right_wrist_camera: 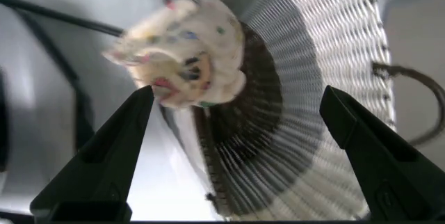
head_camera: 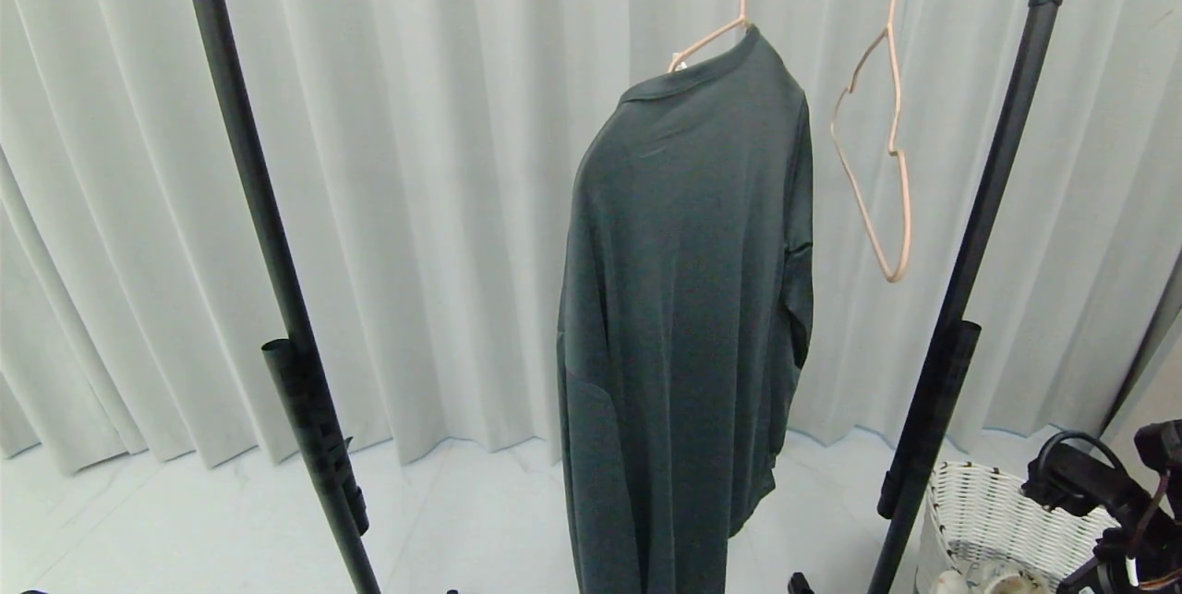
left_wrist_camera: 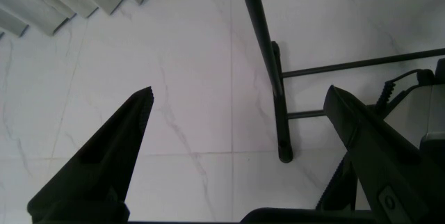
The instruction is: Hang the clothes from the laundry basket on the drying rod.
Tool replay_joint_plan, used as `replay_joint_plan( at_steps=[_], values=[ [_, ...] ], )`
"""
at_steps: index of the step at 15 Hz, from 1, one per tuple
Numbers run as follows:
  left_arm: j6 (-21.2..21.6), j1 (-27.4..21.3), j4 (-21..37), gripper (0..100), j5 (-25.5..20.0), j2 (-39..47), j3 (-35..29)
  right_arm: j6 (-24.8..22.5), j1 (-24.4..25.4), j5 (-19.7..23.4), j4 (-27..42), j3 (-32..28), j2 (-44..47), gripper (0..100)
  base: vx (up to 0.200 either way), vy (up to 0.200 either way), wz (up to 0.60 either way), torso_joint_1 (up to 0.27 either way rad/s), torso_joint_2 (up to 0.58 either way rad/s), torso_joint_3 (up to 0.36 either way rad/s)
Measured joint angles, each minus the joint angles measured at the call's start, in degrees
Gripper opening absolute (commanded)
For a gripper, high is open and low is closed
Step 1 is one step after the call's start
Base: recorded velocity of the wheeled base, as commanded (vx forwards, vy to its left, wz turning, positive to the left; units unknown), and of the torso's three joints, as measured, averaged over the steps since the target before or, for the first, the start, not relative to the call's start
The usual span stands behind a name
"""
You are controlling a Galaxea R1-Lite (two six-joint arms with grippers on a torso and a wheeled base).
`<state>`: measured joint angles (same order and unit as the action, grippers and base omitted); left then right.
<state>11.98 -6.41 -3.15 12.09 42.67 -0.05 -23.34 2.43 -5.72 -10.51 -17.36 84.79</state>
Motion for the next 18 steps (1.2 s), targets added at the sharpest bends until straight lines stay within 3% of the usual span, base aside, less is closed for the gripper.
replay_joint_plan(
  at_steps=[3,4,7,12,16,18],
  values=[
    [0.0,0.0,0.0,100,0.0,0.0,0.0,0.1,0.0,-2.1,-6.6,2.1,3.5,100,0.0,0.0,0.0,0.0,0.0,0.0],
    [0.0,0.0,0.0,100,0.0,-0.1,0.0,0.0,0.0,-2.8,-9.6,3.2,4.7,0,0.0,0.0,0.0,0.0,0.0,0.0],
    [0.0,0.0,0.0,100,0.0,-0.1,0.0,0.1,0.3,-5.8,-16.8,7.2,7.7,0,0.0,0.0,0.0,0.0,0.0,0.0],
    [0.0,-0.1,0.0,100,-0.1,-0.1,0.0,0.5,1.6,-7.0,-17.8,6.8,7.1,0,0.0,0.0,0.0,0.0,0.0,0.0],
    [0.1,-0.2,0.0,100,0.0,-0.2,0.0,1.4,5.0,-7.0,-13.4,1.5,3.7,0,-0.15,0.0,0.0,0.003,0.0,0.001],
    [0.1,-0.4,0.0,100,0.0,-0.4,0.0,4.6,8.1,-7.1,-8.2,-1.7,1.5,0,-0.2,0.0,0.0,0.005,0.0,0.002]
  ],
)
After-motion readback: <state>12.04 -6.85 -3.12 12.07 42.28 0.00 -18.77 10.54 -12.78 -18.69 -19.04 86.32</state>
